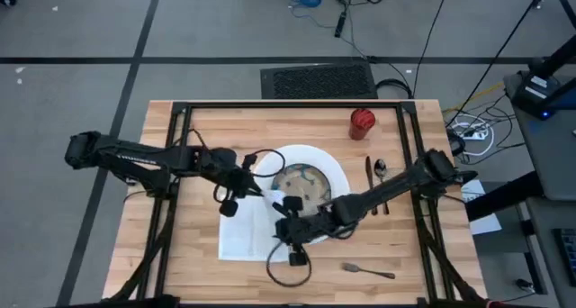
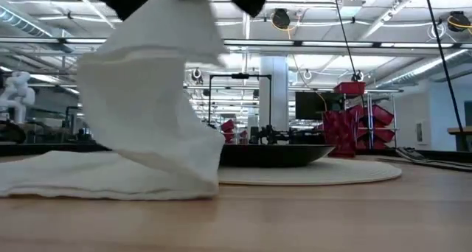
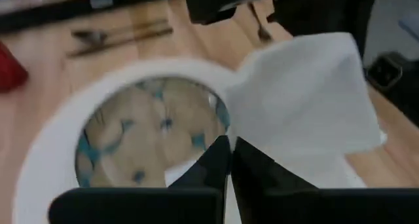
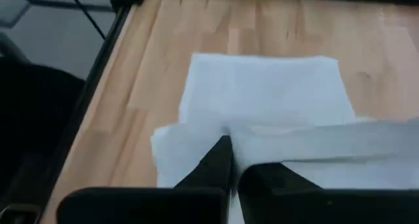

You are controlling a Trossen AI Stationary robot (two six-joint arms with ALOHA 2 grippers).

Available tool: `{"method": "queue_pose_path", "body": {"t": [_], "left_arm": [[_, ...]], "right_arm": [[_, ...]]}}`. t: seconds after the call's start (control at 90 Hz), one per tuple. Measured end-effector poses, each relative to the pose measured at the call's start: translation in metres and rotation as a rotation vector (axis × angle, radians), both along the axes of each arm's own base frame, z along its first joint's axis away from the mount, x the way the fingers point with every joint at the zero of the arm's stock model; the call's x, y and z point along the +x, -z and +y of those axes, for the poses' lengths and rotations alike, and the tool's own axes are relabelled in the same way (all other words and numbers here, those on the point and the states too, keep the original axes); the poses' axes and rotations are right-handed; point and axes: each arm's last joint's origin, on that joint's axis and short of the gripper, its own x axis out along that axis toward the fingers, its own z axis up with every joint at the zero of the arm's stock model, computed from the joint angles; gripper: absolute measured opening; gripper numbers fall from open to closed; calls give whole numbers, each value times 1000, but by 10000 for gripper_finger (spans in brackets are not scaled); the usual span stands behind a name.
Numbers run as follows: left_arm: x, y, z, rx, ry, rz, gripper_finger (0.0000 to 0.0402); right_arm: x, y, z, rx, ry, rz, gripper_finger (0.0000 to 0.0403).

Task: Set table place
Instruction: Fold the white table napkin

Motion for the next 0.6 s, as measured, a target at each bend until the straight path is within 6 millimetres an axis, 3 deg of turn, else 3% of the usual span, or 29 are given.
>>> {"method": "queue_pose_path", "body": {"t": [0.267, 0.478, 0.6], "left_arm": [[27, 16, 0, 7, -6, -22, 0], [39, 0, 5, 35, -37, -90, 0], [32, -1, 8, 43, -46, -44, 0]], "right_arm": [[-20, -8, 2, -16, 58, 94, 0], [-35, -34, -5, -54, 121, 32, 0], [-27, -30, -3, -59, 98, -3, 0]]}}
